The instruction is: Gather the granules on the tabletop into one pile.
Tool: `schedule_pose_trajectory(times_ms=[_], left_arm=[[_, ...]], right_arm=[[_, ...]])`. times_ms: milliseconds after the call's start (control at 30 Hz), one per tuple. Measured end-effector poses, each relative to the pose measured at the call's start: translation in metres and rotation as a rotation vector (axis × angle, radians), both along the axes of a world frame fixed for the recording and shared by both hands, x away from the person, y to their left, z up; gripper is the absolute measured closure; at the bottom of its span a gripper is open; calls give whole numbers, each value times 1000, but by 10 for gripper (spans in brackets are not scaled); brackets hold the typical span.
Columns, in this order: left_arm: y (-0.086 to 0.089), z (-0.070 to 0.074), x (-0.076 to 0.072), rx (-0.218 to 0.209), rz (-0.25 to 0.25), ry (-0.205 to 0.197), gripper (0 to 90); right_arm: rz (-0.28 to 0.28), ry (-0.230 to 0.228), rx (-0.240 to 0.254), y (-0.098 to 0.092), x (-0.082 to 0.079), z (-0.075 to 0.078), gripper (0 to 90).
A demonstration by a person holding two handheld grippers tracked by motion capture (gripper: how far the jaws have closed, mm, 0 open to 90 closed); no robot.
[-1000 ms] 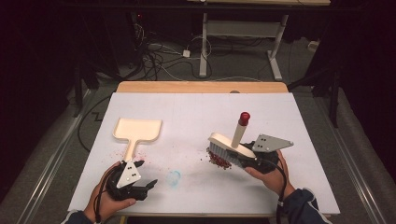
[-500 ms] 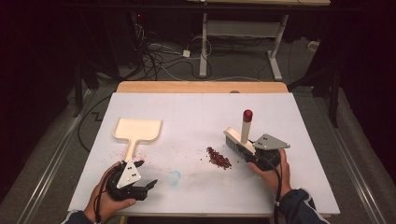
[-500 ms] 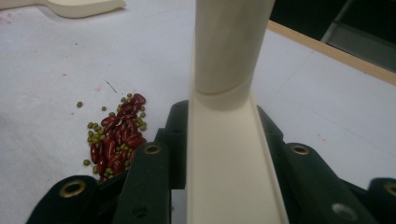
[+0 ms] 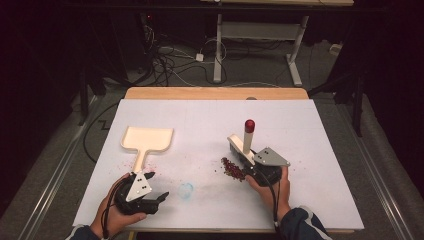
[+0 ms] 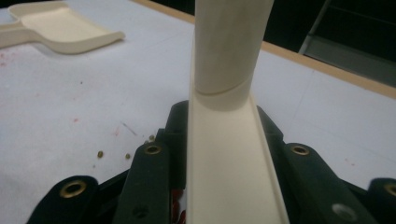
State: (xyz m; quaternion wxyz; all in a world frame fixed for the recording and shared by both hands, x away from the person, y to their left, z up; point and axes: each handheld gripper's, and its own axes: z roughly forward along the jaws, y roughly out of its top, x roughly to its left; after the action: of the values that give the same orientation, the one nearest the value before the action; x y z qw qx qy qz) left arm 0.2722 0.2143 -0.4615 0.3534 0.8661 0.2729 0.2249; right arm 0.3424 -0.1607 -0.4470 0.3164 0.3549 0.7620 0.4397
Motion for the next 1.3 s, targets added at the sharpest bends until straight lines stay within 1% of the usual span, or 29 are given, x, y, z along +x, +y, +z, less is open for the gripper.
schedule_pose_trajectory(times_ms=[33, 133, 233, 300, 367, 467, 533, 600, 633, 667, 733, 800, 967, 1033, 1067, 1100, 1133, 1167, 1300], left_arm=[[0, 0, 0, -1, 1, 0, 232], [0, 0, 0, -2, 2, 0, 232], [0, 0, 0, -1, 0, -1, 232], [-1, 0, 1, -1, -1, 2, 232], [-2, 0, 1, 3, -1, 2, 232], [-2, 0, 1, 2, -2, 2, 232], [-2, 0, 1, 3, -2, 1, 232], [-1, 0, 1, 1, -1, 1, 232], [-1, 0, 0, -2, 0, 11, 232], [-1, 1, 1, 0, -2, 1, 232], [0, 1, 0, 0, -2, 1, 232], [0, 0, 1, 1, -2, 1, 232], [0, 0, 1, 1, -5, 3, 232], [0, 1, 1, 0, -3, 2, 232], [0, 1, 1, 0, -2, 1, 232], [0, 1, 0, -4, -1, 10, 232], [0, 1, 0, -4, -3, -1, 232], [1, 2, 0, -6, -1, -2, 232], [1, 1, 0, -6, 3, -2, 232]], right_arm=[[-3, -10, 2, 0, 0, 2, 677], [10, -18, 28, -4, -2, 9, 677], [39, -17, 55, -5, -6, 16, 677], [76, 2, 82, -3, -10, 18, 677], [102, 8, 89, 3, -15, 20, 677], [167, 41, 112, 16, -23, 20, 677], [208, 58, 110, 26, -28, 17, 677], [233, 83, 88, 36, -32, 11, 677], [242, 92, 81, 38, -33, 9, 677], [246, 100, 69, 41, -33, 6, 677], [239, 112, 44, 43, -32, 1, 677], [214, 137, 30, 41, -29, -2, 677], [154, 158, 32, 27, -22, 0, 677], [141, 153, 26, 21, -21, 1, 677], [140, 153, 24, 17, -20, 3, 677], [139, 151, 26, 14, -20, 4, 677], [140, 149, 29, 11, -20, 6, 677], [146, 145, 31, 7, -21, 8, 677], [183, 132, 50, -9, -23, 20, 676]])
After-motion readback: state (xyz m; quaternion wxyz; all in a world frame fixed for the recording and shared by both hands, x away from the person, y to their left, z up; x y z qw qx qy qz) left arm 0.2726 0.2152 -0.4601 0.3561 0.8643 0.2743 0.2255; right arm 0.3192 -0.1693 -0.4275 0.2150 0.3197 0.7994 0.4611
